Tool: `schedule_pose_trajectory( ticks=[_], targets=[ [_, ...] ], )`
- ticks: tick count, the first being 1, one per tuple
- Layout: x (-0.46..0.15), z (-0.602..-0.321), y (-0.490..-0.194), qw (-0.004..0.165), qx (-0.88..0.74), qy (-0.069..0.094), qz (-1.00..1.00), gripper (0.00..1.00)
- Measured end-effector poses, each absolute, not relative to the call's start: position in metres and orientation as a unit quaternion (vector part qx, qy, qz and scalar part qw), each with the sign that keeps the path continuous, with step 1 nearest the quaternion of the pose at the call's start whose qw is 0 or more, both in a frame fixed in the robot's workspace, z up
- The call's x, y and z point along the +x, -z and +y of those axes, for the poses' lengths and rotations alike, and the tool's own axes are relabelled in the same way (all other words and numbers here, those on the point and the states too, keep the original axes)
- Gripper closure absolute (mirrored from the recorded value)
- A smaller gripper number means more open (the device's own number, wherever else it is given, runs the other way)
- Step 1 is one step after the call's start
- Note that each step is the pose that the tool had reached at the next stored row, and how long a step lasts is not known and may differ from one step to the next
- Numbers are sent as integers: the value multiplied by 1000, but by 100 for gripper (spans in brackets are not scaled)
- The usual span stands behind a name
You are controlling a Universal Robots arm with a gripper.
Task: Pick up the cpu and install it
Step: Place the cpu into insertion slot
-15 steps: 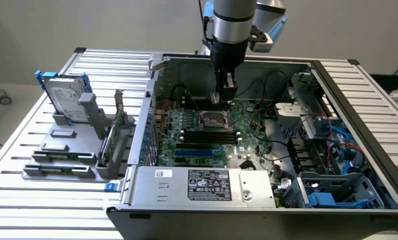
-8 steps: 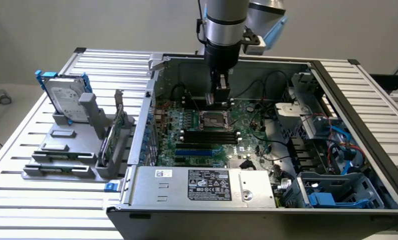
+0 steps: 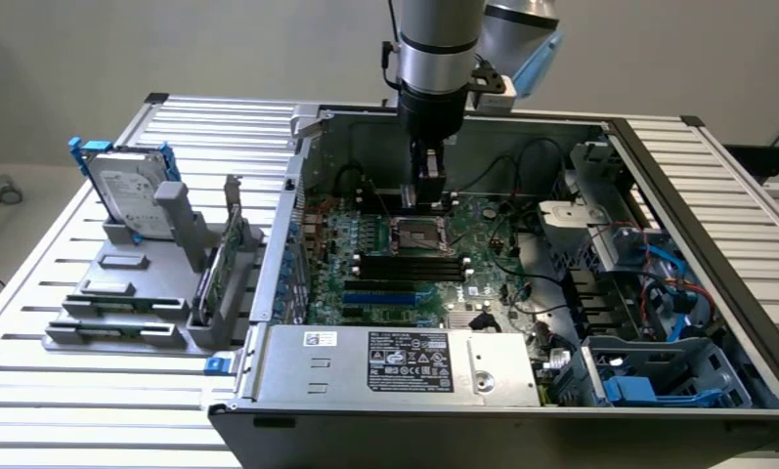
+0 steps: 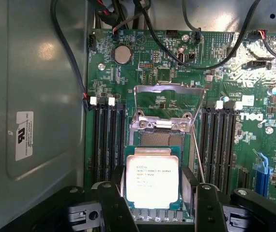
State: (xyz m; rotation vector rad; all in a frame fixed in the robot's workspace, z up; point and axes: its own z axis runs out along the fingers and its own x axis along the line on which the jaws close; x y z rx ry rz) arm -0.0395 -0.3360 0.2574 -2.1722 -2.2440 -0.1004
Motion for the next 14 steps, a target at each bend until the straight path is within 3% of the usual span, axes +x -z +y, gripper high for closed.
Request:
schedule_pose_trajectory(
  ticks=[14],
  targets=[
    [-40,-336,-255,7,-709,33,-705,45]
  ],
)
